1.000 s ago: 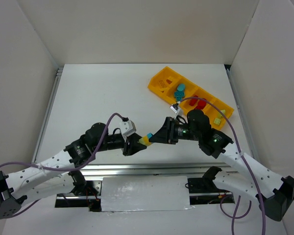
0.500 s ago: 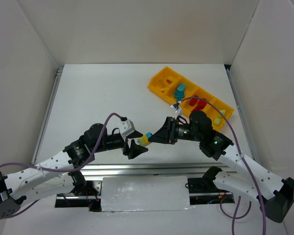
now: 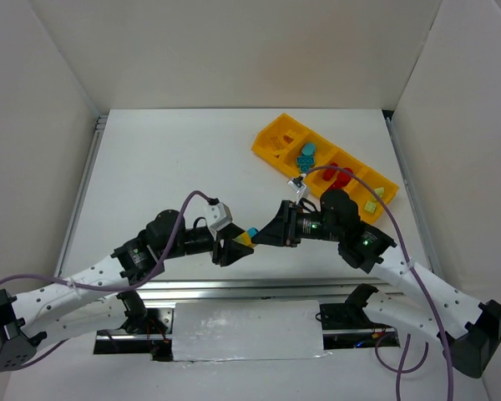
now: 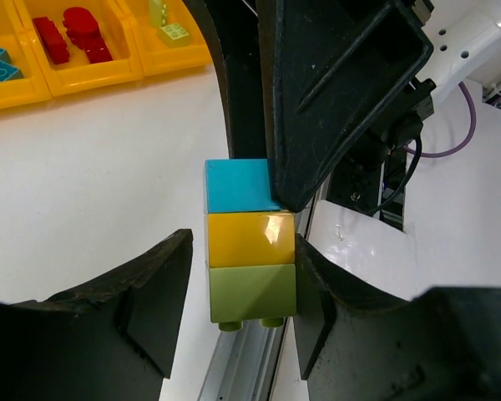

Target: Sort the legos into containers by color

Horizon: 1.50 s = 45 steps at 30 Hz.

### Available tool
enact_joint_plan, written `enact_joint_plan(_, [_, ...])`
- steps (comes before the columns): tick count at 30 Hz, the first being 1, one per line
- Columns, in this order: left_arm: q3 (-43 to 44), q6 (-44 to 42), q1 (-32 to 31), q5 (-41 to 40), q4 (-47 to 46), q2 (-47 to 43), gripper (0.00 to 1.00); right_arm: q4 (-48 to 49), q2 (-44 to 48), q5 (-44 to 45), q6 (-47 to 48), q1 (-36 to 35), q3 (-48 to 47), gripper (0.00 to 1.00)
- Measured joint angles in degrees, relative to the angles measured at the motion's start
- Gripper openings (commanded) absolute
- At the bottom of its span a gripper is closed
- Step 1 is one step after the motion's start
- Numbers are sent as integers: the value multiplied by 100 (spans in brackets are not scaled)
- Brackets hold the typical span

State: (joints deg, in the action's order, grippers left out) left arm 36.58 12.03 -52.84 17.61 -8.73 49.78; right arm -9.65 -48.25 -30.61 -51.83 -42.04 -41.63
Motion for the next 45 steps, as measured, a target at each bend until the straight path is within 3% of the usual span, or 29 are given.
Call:
enact_joint_plan(3, [0, 20, 0, 22, -48, 2, 59, 4, 0, 2, 0, -28, 0, 0])
enact_joint_plan(6, [0, 37, -9, 42, -76, 9, 50, 9, -9, 24, 0, -52, 0, 0])
enact_joint_plan(7, [0, 28, -13, 42, -76, 13, 44, 7, -9, 46, -7, -57, 0, 0])
enact_joint_plan(8, [0, 22, -15, 46, -76, 22, 29, -2, -11, 70, -9, -59, 0, 0])
enact_joint_plan(11, [2, 11, -17, 39, -76, 61, 11, -22, -20, 168, -24, -81, 0, 0])
enact_joint_plan(12, [2, 11, -17, 39, -76, 74, 0, -33, -20, 179, -24, -85, 0, 0])
enact_joint_plan(26, [-122, 2, -61, -245, -251, 57, 0, -221, -15, 361, 295, -24, -70, 0])
enact_joint_plan(37, [-439, 31, -44, -568, -127, -343, 0, -522, -4, 284, 785, 791, -173, 0])
enact_joint_plan(40, [-337, 144, -46, -741, 153, -260, 0, -922, -417, 688, 1075, 1233, -551, 0])
enact_joint_plan(45, [-20, 538, -44, -1198, 654, -131, 0, -1366, -2041, 2041, 1537, 2035, -1700, 0])
